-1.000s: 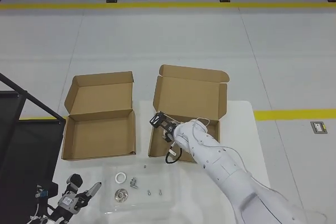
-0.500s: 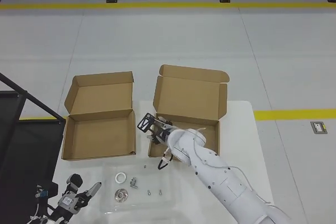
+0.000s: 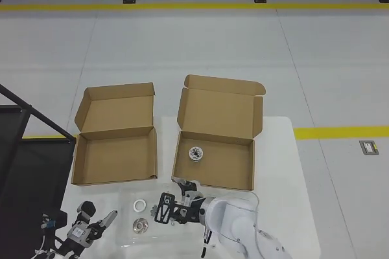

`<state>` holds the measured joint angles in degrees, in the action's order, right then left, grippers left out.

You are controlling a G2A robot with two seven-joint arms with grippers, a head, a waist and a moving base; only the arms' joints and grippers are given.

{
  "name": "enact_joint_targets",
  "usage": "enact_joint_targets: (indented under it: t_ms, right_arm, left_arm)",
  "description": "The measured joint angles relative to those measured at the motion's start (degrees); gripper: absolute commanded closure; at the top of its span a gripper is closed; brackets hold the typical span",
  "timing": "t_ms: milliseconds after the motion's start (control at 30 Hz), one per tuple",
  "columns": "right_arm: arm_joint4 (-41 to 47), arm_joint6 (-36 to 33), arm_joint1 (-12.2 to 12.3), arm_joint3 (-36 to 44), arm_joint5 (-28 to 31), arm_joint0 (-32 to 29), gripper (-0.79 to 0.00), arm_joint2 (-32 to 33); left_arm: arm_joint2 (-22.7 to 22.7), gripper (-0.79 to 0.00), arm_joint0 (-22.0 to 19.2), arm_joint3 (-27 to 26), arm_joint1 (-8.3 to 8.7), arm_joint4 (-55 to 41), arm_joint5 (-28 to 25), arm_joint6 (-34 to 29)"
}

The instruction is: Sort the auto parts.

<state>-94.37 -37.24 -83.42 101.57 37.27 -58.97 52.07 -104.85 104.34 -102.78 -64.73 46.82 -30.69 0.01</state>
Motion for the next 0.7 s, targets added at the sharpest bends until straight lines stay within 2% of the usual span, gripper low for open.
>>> enact_joint_targets:
  t_ms: [500, 700]
  right_arm:
    - [-0.83, 0.2, -0.08, -0.53, -0.08, -0.42, -0.785, -1.55]
    - [-2.5, 2.68, -0.82, -1.15, -8.76, -2.78, -0.785, -5.24]
  left_arm:
    - [0.0, -0.785, 0.0, 0.0, 0.0, 0.0, 0.0, 0.0]
    - [0.0, -0.785, 0.0, 0.0, 0.0, 0.0, 0.0, 0.0]
